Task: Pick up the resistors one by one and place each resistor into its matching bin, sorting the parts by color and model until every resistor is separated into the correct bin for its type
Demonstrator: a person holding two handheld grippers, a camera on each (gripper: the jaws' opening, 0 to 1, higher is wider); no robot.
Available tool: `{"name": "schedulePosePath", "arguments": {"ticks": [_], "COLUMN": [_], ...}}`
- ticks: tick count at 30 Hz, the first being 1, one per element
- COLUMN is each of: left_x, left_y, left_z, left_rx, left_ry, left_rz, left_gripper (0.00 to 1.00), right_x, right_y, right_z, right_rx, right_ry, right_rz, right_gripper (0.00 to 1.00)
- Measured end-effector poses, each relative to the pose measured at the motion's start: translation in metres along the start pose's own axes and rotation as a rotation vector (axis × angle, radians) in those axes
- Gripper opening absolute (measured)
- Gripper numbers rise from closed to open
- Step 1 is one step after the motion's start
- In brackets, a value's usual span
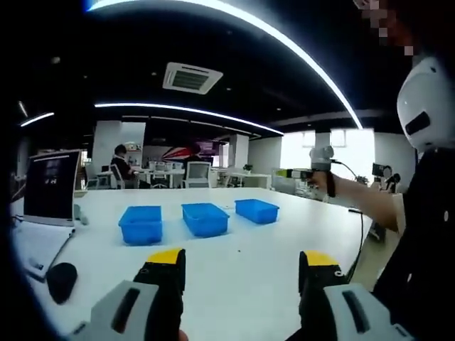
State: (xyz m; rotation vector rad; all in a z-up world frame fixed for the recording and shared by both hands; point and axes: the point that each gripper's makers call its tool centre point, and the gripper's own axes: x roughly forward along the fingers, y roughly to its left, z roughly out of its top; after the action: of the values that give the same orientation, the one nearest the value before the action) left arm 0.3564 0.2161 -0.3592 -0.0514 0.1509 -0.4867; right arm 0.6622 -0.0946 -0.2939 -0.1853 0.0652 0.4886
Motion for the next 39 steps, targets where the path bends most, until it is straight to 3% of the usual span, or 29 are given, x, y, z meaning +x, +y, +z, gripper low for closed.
{"name": "schedulePosePath", "arguments": {"ticks": [4,13,15,18,27,35,39], "left_x": [-0.002,-0.004,-0.003,-0.001,0.003,0.010,0.011], "left_y": [0.000,0.001,0.001,-0.002,-0.007,-0.012,-0.012], "left_z": [-0.001,0.000,0.000,0.000,0.000,0.002,0.003], "left_rx": [-0.002,0.001,0.003,0.006,0.008,0.016,0.020], "left_ry": [0.004,0.011,0.013,0.016,0.019,0.018,0.019], "left_rz": [0.006,0.012,0.011,0.005,-0.006,-0.025,-0.029], "left_gripper": [0.65,0.65,0.65,0.65,0.65,0.65,0.66], "right_x": [0.033,0.059,0.061,0.060,0.026,-0.039,-0.076], "right_y": [-0.014,-0.021,-0.022,-0.024,-0.014,0.006,0.010], "right_z": [-0.012,-0.033,-0.035,-0.037,-0.027,-0.016,-0.020], "right_rx": [-0.016,-0.021,-0.039,-0.069,-0.030,0.030,0.033], "right_ry": [0.045,0.122,0.129,0.136,0.105,0.027,-0.006], "right_rz": [-0.019,-0.035,-0.036,-0.051,-0.026,0.005,0.013], "right_gripper": [0.05,0.06,0.11,0.29,0.36,0.37,0.37]}}
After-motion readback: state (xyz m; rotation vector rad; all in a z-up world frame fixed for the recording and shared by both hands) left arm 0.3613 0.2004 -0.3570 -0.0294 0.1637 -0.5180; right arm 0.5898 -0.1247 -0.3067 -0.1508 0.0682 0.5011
